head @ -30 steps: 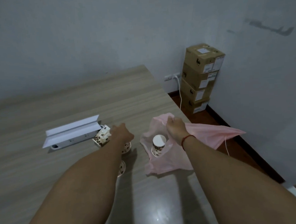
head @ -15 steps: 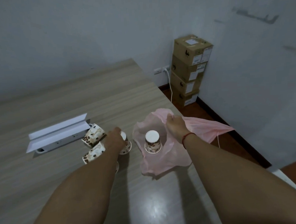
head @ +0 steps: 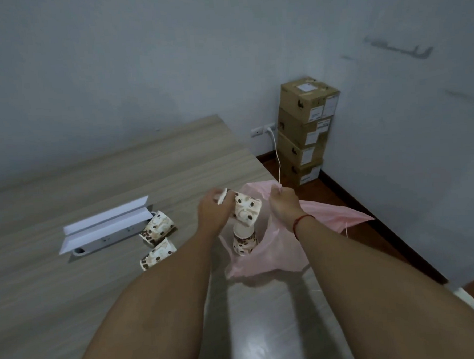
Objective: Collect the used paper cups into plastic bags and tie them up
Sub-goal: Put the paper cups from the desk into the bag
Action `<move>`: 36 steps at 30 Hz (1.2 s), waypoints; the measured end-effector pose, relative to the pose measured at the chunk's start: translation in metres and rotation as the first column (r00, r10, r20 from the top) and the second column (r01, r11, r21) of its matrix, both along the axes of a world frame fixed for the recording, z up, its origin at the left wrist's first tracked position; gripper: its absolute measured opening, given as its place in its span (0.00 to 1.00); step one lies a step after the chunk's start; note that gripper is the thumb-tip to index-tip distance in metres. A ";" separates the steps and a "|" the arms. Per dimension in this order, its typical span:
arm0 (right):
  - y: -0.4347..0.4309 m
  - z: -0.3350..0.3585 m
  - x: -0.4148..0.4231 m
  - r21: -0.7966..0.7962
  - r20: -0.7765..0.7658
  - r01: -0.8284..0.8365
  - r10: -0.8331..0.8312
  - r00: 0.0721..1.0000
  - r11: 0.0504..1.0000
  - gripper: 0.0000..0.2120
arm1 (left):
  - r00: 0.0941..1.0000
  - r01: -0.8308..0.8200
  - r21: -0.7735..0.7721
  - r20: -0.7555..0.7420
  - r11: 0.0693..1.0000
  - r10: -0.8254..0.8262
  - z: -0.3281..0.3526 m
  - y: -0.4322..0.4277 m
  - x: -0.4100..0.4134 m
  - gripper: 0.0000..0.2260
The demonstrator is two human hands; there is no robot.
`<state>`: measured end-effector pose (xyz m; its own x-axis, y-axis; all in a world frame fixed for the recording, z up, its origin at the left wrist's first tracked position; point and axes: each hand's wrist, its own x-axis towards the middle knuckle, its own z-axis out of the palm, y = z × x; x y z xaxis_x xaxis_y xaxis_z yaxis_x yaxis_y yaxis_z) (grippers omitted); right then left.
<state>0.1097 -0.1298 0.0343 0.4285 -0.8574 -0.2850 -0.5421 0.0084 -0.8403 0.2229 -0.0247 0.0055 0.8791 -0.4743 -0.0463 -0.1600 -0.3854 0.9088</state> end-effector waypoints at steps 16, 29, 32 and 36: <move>-0.023 0.020 -0.037 0.000 -0.010 0.058 -0.058 0.998 0.998 0.23 | 0.770 0.557 0.261 -0.518 0.789 -0.372 0.003 -0.039 -0.071 0.05; 0.004 0.008 -0.003 0.004 -0.037 0.004 -0.004 0.999 1.000 0.22 | 0.970 0.233 0.417 -0.167 0.879 -0.178 0.001 0.019 -0.001 0.09; 0.015 0.000 0.010 0.016 -0.053 -0.034 0.035 0.998 0.999 0.22 | 0.990 0.136 0.416 -0.094 0.899 -0.106 -0.005 0.040 0.018 0.11; 0.031 -0.012 0.025 0.053 -0.070 -0.072 0.076 0.995 0.996 0.23 | 0.999 0.038 0.458 -0.027 0.888 -0.029 -0.015 0.067 0.039 0.12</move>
<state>0.1351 -0.0988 0.0221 0.4673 -0.8077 -0.3596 -0.6015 0.0076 -0.7988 0.2622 0.0423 -0.0093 0.8597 -0.4259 -0.2819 -0.1652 -0.7541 0.6356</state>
